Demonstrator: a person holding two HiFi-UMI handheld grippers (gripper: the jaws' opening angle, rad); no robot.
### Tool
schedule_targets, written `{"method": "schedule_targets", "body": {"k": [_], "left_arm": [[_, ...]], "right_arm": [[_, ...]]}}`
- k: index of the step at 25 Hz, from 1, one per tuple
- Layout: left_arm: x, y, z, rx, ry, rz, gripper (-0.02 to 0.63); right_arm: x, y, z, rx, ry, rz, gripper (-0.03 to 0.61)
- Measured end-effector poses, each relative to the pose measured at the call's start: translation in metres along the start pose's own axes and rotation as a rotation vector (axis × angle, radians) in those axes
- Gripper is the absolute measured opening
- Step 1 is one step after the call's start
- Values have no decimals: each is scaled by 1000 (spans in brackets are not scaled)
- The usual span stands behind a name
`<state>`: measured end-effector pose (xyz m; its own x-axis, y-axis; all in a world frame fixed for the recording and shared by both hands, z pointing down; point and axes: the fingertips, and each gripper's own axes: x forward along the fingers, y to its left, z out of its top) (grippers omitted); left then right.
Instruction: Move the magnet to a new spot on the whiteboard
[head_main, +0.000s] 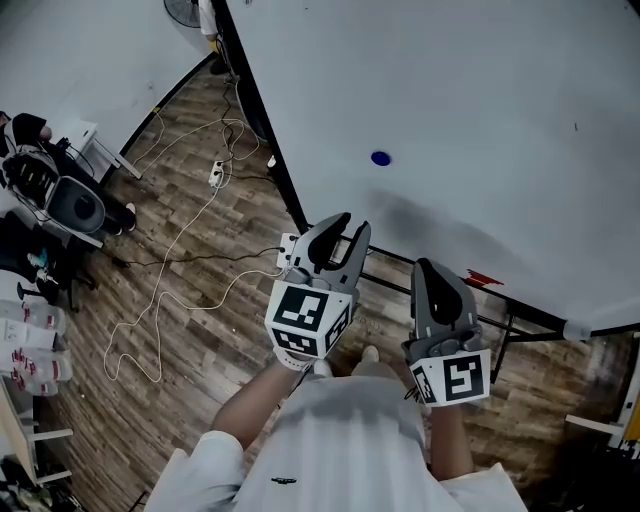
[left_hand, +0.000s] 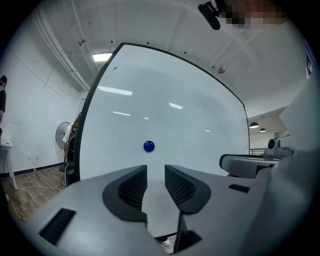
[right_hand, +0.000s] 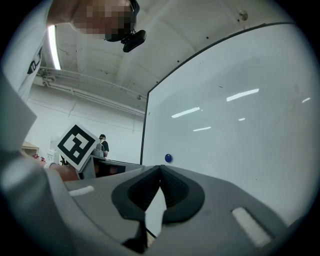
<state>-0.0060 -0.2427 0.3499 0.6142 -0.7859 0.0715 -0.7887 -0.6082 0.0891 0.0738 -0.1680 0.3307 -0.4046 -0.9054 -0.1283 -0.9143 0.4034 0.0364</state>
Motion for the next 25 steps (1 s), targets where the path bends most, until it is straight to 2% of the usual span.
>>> {"method": "schedule_targets", "body": {"k": [8,14,19,25], "left_arm": [[34,0,17,11,-10,16,153],[53,7,21,-12,-13,41,168],[66,9,26,6,-20,54,172],[78,15,27,4,-34,109,172]], "right_arm": [[5,-11,1,-2,0,1,9],[8,-19,3,-7,-5,2,9],[7,-26,3,-9,-2,-5,9],[2,-36,-1,-7,3,-15,11]]}}
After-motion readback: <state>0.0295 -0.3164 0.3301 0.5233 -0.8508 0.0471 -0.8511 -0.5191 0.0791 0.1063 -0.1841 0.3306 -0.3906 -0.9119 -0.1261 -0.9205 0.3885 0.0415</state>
